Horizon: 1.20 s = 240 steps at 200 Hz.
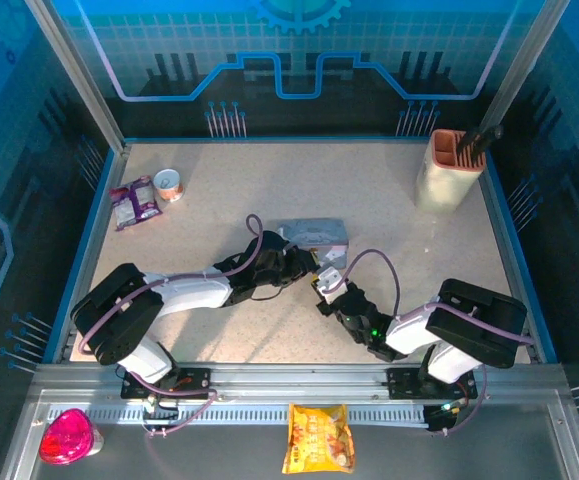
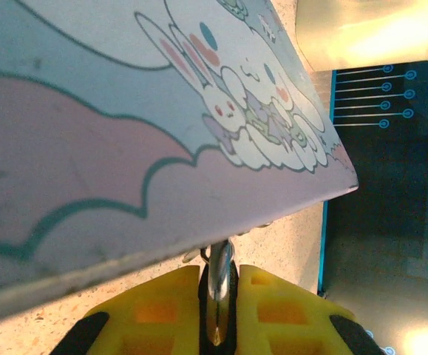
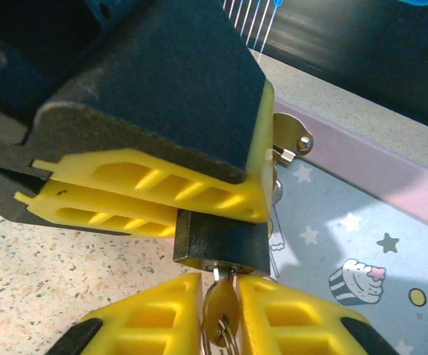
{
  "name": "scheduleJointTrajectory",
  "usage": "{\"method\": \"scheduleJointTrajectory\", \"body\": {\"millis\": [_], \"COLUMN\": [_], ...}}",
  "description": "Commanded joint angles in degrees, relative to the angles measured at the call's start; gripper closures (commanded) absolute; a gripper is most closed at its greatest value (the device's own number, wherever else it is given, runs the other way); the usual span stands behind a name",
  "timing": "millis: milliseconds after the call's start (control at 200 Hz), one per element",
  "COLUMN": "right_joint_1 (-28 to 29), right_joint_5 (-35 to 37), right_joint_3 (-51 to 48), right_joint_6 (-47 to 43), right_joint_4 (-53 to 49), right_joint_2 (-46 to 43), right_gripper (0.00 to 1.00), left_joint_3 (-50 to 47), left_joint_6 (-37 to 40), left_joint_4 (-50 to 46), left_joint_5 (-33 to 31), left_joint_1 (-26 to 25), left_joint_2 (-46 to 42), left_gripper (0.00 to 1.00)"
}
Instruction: Unlock a padlock with a key
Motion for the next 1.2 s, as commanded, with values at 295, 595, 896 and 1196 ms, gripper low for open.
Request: {"method": "scheduleJointTrajectory", "body": {"millis": [295, 595, 896, 1196], "right_joint_1": [-2.12, -3.45, -3.45, -3.77], "right_joint_5": [-5.53, -12.66, -14.28, -15.07], "right_joint_3": [0.56, 0.08, -0.12, -1.17], "right_joint_6": [10.41, 25.31, 35.16, 41.47], "right_joint_4": [-2.23, -9.50, -13.73, -9.70], "right_joint_2": [-5.88, -10.17, -9.51, -3.85], "right_gripper": [0.99, 1.00, 1.00, 1.00], "left_joint_3": [0.60, 0.11, 1.21, 1.06], "left_joint_6": [1.85, 3.57, 4.38, 6.08], "left_joint_4": [0.23, -0.49, -5.30, -12.66], "left_joint_5": [0.26, -0.87, -2.36, -4.56], "left_joint_1": [-1.06, -1.09, -0.54, 2.44], "left_joint_2": [-1.46, -0.87, 0.22, -1.31], "left_gripper": [1.00, 1.00, 0.68, 0.45]}}
